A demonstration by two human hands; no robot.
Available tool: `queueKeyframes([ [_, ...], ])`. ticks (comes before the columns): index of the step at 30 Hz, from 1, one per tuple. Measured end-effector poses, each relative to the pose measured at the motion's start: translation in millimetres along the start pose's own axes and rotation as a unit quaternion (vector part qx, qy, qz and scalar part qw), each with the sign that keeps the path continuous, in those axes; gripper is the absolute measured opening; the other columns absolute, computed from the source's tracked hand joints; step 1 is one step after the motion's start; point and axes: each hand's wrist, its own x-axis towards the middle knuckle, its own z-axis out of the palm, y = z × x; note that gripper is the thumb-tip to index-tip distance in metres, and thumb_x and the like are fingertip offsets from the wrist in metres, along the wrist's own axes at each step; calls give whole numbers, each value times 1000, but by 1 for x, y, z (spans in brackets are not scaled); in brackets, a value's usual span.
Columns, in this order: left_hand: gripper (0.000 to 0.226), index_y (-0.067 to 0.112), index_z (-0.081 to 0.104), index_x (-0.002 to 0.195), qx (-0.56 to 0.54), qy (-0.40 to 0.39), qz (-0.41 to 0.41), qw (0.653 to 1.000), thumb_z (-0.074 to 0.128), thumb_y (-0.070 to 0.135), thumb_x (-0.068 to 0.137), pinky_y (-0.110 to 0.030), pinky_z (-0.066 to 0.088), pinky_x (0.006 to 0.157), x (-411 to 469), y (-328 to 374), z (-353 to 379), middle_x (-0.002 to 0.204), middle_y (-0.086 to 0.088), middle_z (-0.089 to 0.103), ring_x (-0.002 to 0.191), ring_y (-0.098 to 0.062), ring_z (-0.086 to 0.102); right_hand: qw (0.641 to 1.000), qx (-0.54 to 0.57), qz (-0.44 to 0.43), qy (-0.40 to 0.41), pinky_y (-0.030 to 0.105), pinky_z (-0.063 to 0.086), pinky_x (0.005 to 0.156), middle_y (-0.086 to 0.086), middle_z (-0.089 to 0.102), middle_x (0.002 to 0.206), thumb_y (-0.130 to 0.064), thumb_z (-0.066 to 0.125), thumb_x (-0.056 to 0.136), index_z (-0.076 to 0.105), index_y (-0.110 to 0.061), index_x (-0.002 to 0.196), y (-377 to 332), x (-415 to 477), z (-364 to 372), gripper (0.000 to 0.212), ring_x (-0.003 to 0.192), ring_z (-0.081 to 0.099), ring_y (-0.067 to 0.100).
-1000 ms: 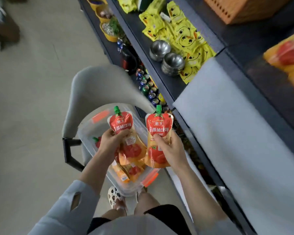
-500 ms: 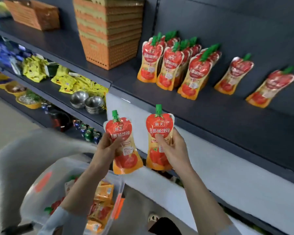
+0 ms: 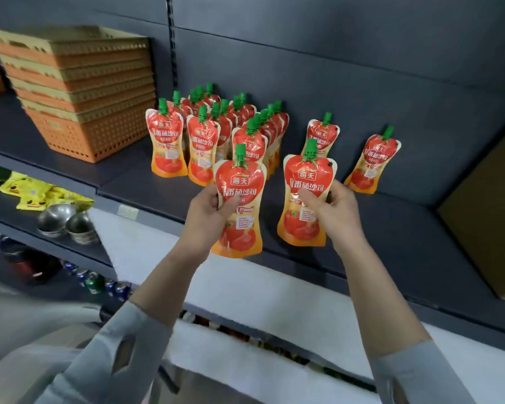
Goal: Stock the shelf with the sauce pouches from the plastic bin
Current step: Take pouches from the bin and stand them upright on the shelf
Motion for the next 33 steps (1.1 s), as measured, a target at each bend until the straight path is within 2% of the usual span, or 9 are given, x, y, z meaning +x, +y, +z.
queueKeyframes([
  [4, 26, 15, 61, 118, -12, 10, 2, 1000, 63, 18, 92, -34, 57, 84, 25, 2, 29, 107, 3, 73, 98, -12, 70, 1000, -3, 22, 18, 41, 57, 87, -10, 73, 103, -32, 79, 82, 69, -34, 95, 13, 55, -27, 17, 99, 69, 13],
  [7, 26, 16, 61, 118, -5, 17, 0, 1000, 63, 20, 92, -34, 57, 84, 39, -3, 44, 105, 5, 73, 96, -11, 70, 999, -8, 31, 19, 40, 56, 89, -5, 72, 109, -26, 79, 83, 69, -25, 103, 27, 92, -37, 22, 101, 68, 16],
  [11, 29, 12, 60, 119, 14, 36, 0, 999, 65, 19, 90, -37, 58, 85, 56, -14, 56, 106, 1, 73, 96, -13, 71, 999, -17, 39, 18, 35, 52, 87, -4, 69, 109, -21, 76, 86, 68, -21, 106, 46, 135, -37, 22, 100, 65, 15],
  [17, 29, 7, 58, 120, 43, 43, 14, 998, 63, 14, 91, -33, 59, 84, 77, -22, 68, 109, -2, 71, 98, -14, 70, 998, -49, 22, 11, 44, 54, 95, 1, 74, 109, -24, 80, 83, 69, -28, 95, 56, 187, -21, 16, 103, 69, 20],
  [22, 24, 9, 59, 116, 23, 41, 2, 999, 62, 11, 92, -33, 58, 83, 87, -24, 78, 108, -3, 72, 100, -16, 69, 998, -66, 10, 15, 45, 53, 97, 1, 74, 112, -28, 81, 80, 74, -21, 106, 57, 217, -5, 28, 106, 68, 21],
  [27, 23, 11, 61, 114, 19, 38, -2, 999, 62, 12, 91, -37, 57, 85, 91, -28, 82, 108, -4, 72, 101, -17, 69, 999, -44, 5, -3, 45, 53, 98, 0, 72, 115, -23, 78, 83, 72, -20, 110, 57, 229, 2, 28, 108, 67, 20],
  [29, 24, 11, 60, 115, 19, 36, -4, 999, 62, 13, 91, -36, 57, 85, 93, -29, 84, 108, -4, 72, 102, -17, 69, 999, -43, 0, -12, 45, 52, 99, -1, 71, 117, -25, 78, 84, 71, -20, 113, 59, 230, 3, 30, 110, 66, 20],
  [31, 26, 12, 60, 117, 20, 30, -4, 999, 63, 13, 91, -36, 57, 86, 94, -30, 86, 110, -4, 71, 103, -17, 68, 998, -55, -8, -20, 40, 52, 97, -3, 71, 117, -30, 78, 83, 69, -21, 113, 58, 230, 0, 32, 110, 65, 18],
  [33, 26, 13, 59, 117, 18, 21, -3, 1000, 62, 13, 92, -34, 57, 86, 95, -30, 88, 110, -2, 71, 103, -15, 68, 998, -62, -28, 0, 33, 54, 89, -10, 71, 108, -44, 77, 81, 69, -25, 111, 53, 228, -9, 36, 102, 66, 10],
])
